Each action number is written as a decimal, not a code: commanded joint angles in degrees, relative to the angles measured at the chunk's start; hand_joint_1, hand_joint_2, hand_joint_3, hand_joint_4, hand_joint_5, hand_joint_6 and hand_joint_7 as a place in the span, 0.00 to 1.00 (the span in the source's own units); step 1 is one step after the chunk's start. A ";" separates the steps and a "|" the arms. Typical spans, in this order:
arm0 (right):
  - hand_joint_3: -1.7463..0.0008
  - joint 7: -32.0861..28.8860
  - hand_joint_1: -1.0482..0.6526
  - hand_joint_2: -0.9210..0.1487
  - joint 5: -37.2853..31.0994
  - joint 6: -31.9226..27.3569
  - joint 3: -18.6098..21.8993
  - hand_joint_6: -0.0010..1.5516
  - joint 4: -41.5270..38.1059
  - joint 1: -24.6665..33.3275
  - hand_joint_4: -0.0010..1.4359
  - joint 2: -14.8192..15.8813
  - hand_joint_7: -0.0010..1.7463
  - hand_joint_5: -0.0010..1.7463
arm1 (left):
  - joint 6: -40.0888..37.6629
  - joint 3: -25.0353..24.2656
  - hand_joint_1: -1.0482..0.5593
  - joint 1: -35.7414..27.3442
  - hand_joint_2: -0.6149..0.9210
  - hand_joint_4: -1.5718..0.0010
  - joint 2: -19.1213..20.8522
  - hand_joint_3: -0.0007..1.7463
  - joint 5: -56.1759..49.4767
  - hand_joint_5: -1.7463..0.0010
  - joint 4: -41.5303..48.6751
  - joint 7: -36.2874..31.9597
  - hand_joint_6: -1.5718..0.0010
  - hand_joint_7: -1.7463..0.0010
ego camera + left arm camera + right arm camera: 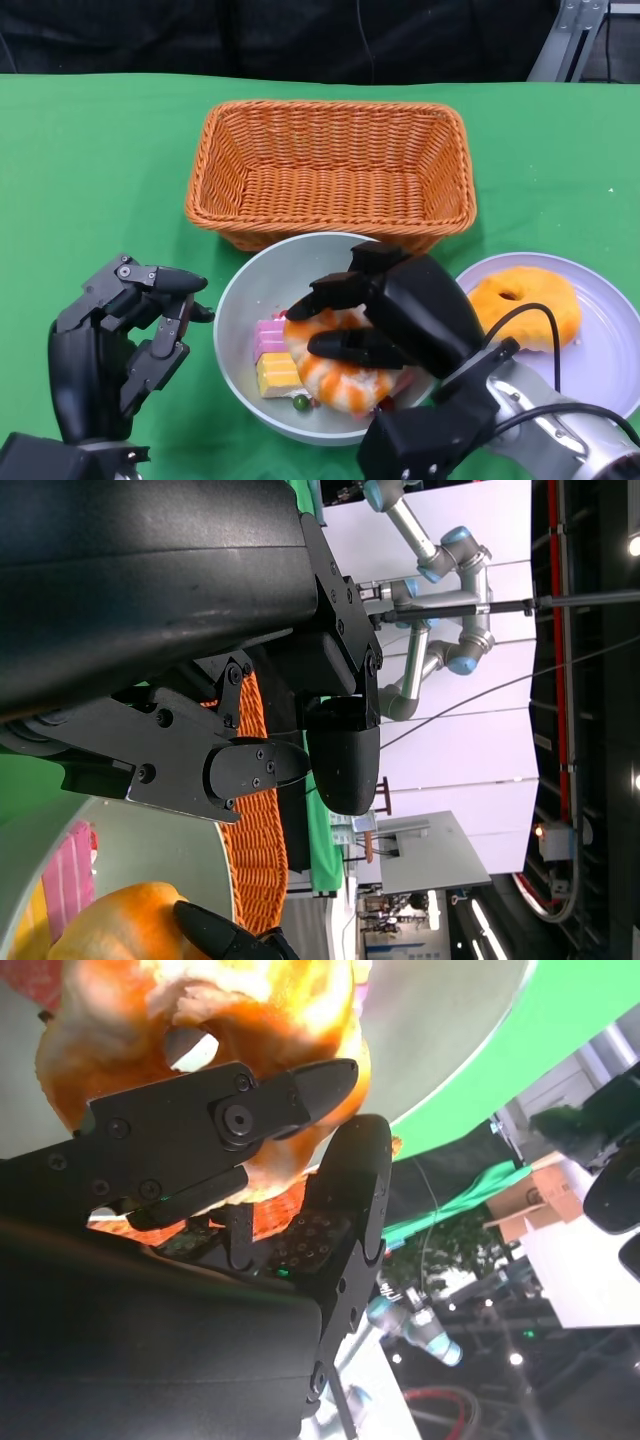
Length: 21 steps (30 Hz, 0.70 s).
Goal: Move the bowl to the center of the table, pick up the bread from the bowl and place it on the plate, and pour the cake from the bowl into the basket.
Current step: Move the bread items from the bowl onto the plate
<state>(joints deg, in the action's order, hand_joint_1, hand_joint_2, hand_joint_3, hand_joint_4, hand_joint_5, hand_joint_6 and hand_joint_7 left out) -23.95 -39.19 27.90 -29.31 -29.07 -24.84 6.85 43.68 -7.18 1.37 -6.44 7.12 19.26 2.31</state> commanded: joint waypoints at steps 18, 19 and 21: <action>0.95 17.14 0.52 0.00 14.38 -17.39 14.06 0.67 22.76 6.21 0.54 -1.12 0.32 0.92 | 0.50 -1.06 0.61 0.20 0.95 0.51 1.00 0.29 -0.84 0.16 0.80 -0.50 0.46 0.39; 0.94 18.18 0.52 0.00 15.63 -18.96 15.60 0.64 24.08 6.34 0.55 -0.76 0.37 0.93 | 0.56 -1.15 0.61 0.31 0.94 0.51 1.08 0.29 -0.81 0.16 0.92 -0.50 0.46 0.39; 0.92 19.67 0.52 0.00 16.67 -21.34 17.19 0.60 26.00 6.74 0.56 -0.38 0.44 0.92 | 0.60 -1.24 0.62 0.41 0.94 0.51 1.12 0.30 -0.70 0.16 0.95 -0.43 0.46 0.39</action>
<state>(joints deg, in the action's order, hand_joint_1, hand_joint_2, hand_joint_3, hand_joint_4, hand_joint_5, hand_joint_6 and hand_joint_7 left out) -5.05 -23.81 7.86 -13.71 -4.93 -18.33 5.59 43.70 -8.03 1.51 -6.17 6.58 19.85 2.29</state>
